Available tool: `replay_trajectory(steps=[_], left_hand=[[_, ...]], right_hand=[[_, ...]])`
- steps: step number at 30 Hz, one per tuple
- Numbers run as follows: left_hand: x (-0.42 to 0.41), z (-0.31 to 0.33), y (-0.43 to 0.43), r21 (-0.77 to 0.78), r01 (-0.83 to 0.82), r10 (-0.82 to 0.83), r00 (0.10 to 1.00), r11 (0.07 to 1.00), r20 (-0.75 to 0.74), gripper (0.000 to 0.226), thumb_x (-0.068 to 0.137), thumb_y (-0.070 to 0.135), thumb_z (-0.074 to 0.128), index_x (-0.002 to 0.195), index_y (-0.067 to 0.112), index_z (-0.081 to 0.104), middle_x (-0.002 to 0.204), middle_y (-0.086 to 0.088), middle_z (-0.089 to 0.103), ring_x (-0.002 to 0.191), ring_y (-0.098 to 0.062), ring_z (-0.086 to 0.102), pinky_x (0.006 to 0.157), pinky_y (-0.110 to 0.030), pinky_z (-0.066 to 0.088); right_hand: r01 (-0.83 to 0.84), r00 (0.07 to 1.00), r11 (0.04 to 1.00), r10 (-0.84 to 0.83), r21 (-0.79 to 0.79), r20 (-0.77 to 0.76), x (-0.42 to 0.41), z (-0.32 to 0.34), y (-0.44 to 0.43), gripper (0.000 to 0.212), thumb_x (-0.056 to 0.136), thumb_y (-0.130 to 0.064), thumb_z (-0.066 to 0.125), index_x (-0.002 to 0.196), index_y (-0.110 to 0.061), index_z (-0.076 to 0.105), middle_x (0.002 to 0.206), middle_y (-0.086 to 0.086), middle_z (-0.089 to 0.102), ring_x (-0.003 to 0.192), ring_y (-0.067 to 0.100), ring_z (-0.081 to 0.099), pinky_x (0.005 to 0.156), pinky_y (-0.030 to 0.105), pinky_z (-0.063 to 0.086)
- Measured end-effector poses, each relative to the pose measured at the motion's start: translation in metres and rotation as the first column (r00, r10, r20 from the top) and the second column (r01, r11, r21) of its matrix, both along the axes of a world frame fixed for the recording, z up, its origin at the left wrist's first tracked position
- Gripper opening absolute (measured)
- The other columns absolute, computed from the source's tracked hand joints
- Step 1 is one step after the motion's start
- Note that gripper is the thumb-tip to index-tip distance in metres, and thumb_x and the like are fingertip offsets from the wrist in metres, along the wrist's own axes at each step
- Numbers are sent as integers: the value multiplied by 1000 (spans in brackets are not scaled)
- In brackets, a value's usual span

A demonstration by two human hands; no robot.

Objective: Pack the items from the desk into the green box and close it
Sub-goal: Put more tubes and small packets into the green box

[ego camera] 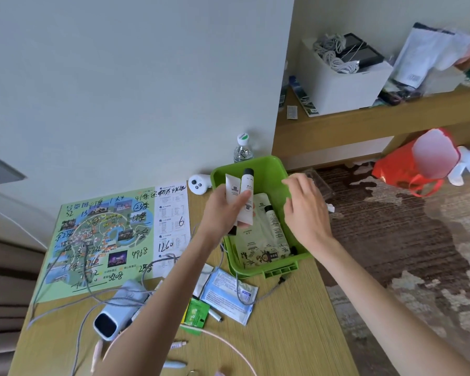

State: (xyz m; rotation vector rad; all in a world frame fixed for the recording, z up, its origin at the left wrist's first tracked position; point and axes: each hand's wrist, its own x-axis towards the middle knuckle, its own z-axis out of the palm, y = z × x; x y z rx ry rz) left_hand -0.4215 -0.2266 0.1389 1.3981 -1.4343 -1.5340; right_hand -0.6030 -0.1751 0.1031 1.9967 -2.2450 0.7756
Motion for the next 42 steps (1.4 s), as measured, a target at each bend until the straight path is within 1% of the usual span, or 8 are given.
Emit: replay_trajectory(steps=[10,15,19,25,27,34,38,42], left_hand=[[-81,-49,-8,53,23,-36,967,998,254,34,101,30,45,123,4,44,96,-10,61,67,-20,67,42,-26,49],[-83,-88,-5,232,0,-110,881,973,461,32,101,19,40,128,2,42,88,-12,61,78,-29,66,69,-41,60],[-91,-87,-28,111,-2,-52,877,994,478,42,102,22,39,137,0,34,79,-5,54,58,-13,52,38,-22,37],[-79,-80,-32,63,189,-192,810,980,555,53,99,21,45,147,6,30,142,-15,45,104,-20,58,80,-33,52],[-66,-71,-26,-53,213,-151,826,976,543,43,99,20,45,140,7,43,133,-10,55,80,-6,55,62,-19,44],[11,-29,3,-431,112,73,918,895,389,21,97,12,48,111,11,64,109,3,67,97,-9,61,78,-18,45],[64,-27,32,-462,52,149,910,885,387,18,96,8,49,103,14,65,104,2,68,93,-12,63,74,-18,46],[123,-48,73,-431,91,170,832,898,529,19,94,7,50,102,17,64,104,1,66,88,-16,64,73,-35,54]], right_hand=[[-26,946,998,5,60,326,-19,-32,26,54,95,-8,56,145,-15,38,145,0,46,119,18,57,90,24,47],[-1,948,997,-23,74,319,-21,-37,25,54,96,-11,54,147,-17,36,142,0,49,109,18,60,81,27,53],[-17,943,998,-3,57,333,-22,-38,25,54,97,-10,53,147,-15,36,142,1,49,114,17,59,86,26,53],[-23,942,998,5,50,336,-23,-37,24,53,96,-9,53,147,-13,36,141,2,50,113,15,59,84,15,45],[-25,943,999,8,48,334,-23,-37,24,53,96,-8,54,146,-12,37,141,3,50,113,17,59,84,17,46],[2,985,995,-20,103,173,-20,-26,24,51,93,-6,56,141,-6,40,135,8,52,108,20,60,81,23,51],[-3,1000,995,2,96,4,-2,-9,30,50,89,-14,60,135,-4,42,135,12,47,122,26,49,104,36,42],[-144,989,989,143,21,50,47,8,44,42,89,-16,58,129,-8,45,130,9,49,109,21,56,92,34,50]])
